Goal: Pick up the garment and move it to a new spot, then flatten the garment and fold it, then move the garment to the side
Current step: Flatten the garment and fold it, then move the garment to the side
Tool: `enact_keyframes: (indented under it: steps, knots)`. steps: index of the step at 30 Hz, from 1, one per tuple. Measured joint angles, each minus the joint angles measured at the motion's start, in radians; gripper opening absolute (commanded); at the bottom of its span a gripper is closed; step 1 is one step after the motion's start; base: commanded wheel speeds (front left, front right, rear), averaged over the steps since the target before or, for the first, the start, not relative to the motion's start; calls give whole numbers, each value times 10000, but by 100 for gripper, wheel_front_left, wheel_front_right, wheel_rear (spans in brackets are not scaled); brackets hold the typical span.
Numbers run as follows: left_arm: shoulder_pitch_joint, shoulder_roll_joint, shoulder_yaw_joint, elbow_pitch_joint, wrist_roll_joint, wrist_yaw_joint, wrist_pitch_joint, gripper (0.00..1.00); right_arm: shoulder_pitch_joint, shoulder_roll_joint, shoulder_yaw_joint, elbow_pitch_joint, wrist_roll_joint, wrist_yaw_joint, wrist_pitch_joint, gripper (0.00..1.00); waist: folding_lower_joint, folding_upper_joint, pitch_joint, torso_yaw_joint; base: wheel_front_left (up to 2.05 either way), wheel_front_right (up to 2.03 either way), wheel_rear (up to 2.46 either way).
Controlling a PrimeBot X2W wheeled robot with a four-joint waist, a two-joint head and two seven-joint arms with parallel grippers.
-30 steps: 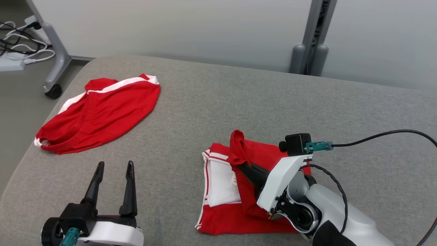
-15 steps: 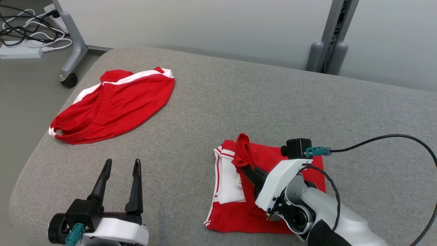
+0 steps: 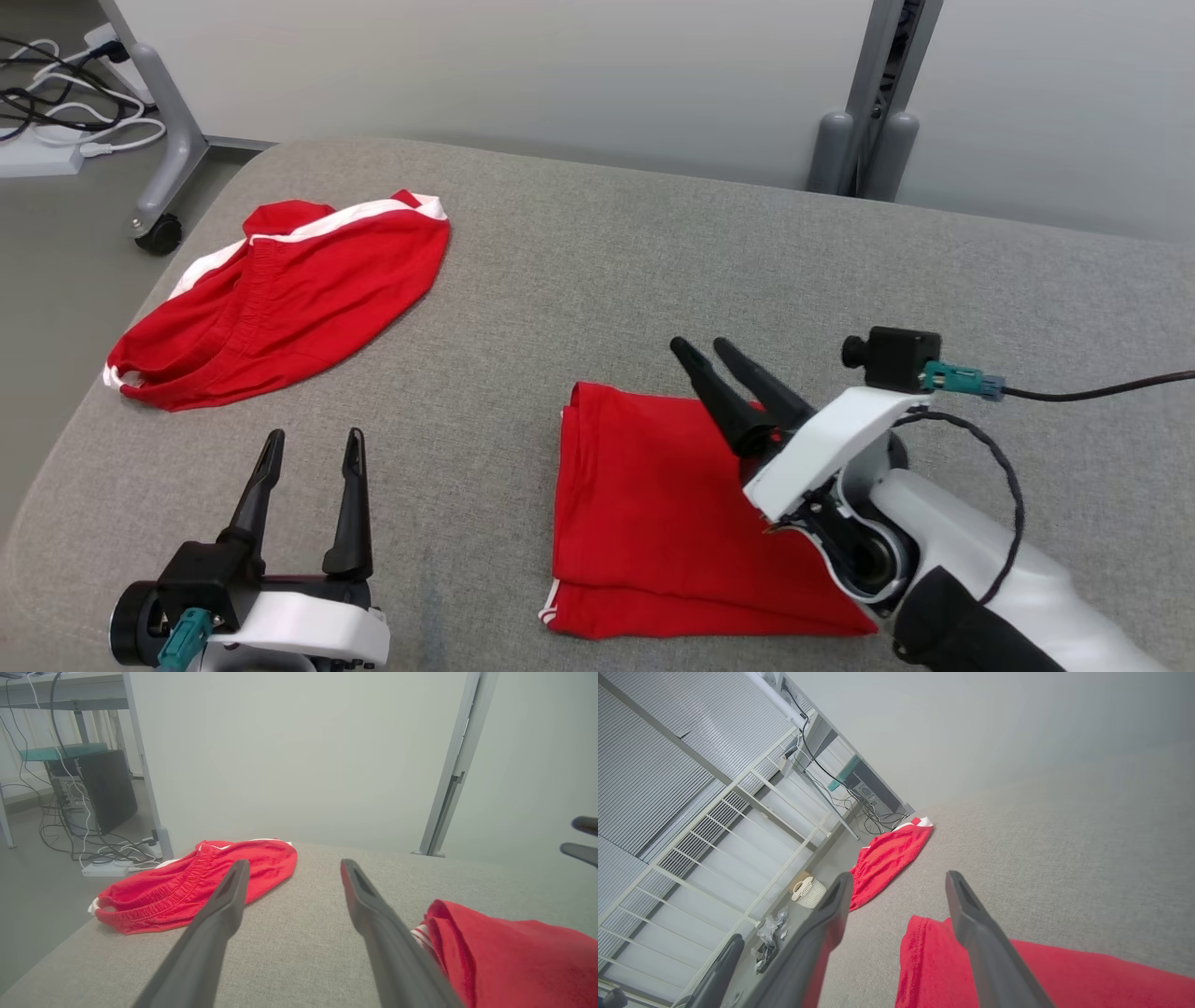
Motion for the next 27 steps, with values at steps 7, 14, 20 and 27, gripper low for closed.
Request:
enact_keyframes:
  steps: [7, 14, 20, 27]
  knots:
    - [13, 0, 165, -136, 90, -73, 0, 100, 212, -1237, -280, -307, -1588, 0, -491, 100, 0, 0, 4, -171, 0, 0, 0]
    - [89, 2, 257, -228, 157, -100, -2, 100, 1144, -1567, -863, 309, -2326, 0, -514, 100, 1, 0, -38, -277, 0, 0, 0]
    - [132, 2, 360, -221, 242, -75, 0, 100, 1147, -1852, -564, 725, -1998, 0, 1078, 100, 0, 0, -84, -390, 0, 0, 0]
    - [132, 2, 460, -174, 376, -69, -2, 100, 730, -2069, -554, 1095, -849, 0, 3593, 100, 0, 0, -174, -432, 0, 0, 0]
